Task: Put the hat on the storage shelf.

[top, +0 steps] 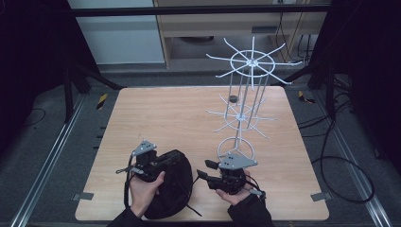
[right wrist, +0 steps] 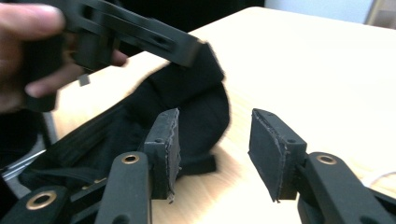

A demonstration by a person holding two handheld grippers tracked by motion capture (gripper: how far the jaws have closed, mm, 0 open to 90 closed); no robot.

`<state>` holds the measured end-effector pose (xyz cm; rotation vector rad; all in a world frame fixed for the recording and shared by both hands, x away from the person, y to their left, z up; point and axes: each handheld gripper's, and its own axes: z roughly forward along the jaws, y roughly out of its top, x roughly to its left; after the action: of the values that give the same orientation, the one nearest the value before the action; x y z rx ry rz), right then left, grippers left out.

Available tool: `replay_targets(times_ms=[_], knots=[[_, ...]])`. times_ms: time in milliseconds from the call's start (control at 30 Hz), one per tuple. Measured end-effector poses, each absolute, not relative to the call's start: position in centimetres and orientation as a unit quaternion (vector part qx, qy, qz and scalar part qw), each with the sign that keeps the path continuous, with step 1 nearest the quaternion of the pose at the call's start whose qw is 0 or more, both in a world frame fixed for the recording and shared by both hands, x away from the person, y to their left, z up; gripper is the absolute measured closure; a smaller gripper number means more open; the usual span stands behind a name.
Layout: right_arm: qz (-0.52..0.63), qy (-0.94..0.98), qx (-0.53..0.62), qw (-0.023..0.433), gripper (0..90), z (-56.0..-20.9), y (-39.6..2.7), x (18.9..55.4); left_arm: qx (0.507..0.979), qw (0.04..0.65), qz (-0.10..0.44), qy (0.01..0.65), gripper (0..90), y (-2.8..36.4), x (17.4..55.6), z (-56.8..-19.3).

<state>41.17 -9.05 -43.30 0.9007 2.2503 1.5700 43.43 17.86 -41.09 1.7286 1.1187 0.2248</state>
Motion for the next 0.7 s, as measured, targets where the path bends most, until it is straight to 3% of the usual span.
replay_targets(times_ms=[467,533,700], knots=[[0.536,0.779,0.313,0.094,40.7,-44.4,-7.5,42.1,0.719,0.565,0.107,0.39,82.8,17.1,41.0,-37.9],[0.542,0.776,0.313,0.083,41.9,-44.5,-7.3,42.2,0.721,0.569,0.111,0.379,82.8,16.8,40.6,-37.6],[0.55,0.773,0.31,0.062,54.5,-44.6,-7.1,42.3,0.727,0.571,0.117,0.364,82.9,16.4,40.2,-37.4]])
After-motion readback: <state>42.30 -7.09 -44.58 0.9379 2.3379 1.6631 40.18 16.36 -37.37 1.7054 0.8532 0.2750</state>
